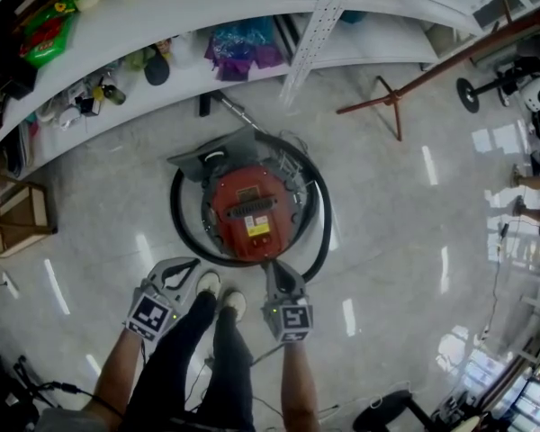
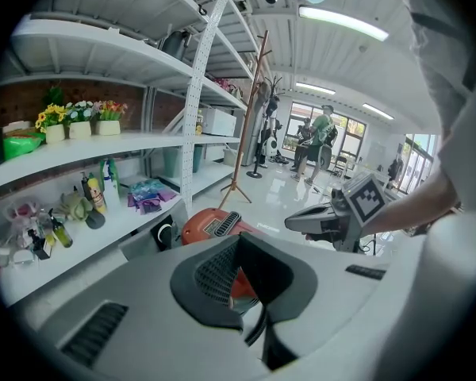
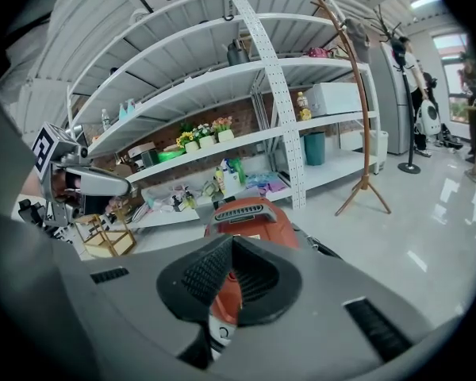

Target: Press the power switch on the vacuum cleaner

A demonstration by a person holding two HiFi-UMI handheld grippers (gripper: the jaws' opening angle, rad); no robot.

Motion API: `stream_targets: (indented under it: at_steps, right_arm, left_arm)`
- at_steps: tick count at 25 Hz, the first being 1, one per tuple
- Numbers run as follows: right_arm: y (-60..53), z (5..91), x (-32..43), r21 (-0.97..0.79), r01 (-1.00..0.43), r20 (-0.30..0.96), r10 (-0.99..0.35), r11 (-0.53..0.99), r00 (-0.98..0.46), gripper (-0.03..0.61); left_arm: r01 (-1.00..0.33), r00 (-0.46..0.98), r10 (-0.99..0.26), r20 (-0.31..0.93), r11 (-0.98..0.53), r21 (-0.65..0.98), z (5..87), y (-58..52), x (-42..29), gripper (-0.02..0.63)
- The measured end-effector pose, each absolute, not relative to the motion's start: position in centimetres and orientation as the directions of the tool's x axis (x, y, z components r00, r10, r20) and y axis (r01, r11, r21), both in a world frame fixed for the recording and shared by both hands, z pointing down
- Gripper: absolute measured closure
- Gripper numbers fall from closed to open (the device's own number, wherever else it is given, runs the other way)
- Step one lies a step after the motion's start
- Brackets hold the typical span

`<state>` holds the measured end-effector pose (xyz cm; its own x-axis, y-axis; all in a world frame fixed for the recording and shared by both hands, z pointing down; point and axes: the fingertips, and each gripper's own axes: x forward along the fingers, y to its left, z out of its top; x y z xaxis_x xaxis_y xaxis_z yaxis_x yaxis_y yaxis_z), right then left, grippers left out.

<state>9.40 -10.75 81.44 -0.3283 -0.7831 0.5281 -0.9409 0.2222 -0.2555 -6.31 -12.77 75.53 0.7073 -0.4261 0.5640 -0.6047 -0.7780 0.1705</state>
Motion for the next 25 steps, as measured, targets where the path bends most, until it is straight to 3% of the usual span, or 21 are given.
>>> stream_targets:
  at_steps: [25]
  right_arm:
    - [-12.9,86.9,10.0,-0.255,-0.947,0.584,-0.749,0.195,-0.312,0.566]
  left_arm:
    - [-0.609,0.701,-0.433,0.567,-0.777,0.160,75.8,-12.6,-7.2,0.620]
